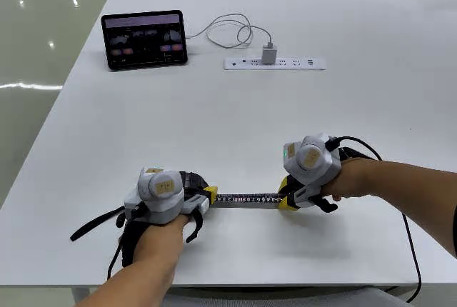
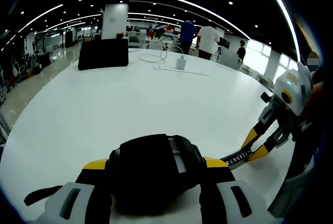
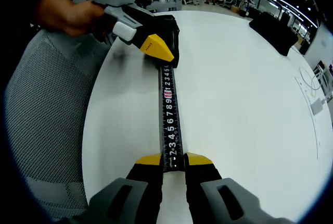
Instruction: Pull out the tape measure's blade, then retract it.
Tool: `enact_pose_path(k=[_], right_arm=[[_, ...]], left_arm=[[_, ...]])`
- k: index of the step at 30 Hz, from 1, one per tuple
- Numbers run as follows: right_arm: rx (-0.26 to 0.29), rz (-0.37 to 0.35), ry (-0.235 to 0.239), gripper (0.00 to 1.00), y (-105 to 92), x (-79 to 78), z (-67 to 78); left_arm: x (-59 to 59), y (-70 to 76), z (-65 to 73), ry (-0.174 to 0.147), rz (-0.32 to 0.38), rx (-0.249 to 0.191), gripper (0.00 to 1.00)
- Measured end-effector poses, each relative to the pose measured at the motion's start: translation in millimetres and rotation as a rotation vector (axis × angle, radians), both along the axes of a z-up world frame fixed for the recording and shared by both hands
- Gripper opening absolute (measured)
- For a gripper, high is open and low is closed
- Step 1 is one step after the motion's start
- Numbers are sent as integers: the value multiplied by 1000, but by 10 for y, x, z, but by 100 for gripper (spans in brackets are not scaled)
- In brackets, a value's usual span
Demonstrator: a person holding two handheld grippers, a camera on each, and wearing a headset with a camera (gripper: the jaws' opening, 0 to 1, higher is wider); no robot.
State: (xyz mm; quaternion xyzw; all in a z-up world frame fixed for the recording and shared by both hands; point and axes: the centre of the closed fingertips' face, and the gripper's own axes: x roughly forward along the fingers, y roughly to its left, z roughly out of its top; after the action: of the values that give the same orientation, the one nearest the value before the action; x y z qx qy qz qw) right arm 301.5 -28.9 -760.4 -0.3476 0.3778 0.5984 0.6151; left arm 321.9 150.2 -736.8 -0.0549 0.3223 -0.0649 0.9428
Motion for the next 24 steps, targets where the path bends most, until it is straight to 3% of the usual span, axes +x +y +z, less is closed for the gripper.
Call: enact_pose_path(k=[24], right_arm=[[19,8,6,12,136,1,-6]], left_arm=[[3,4,-4,5,5,-6,65]])
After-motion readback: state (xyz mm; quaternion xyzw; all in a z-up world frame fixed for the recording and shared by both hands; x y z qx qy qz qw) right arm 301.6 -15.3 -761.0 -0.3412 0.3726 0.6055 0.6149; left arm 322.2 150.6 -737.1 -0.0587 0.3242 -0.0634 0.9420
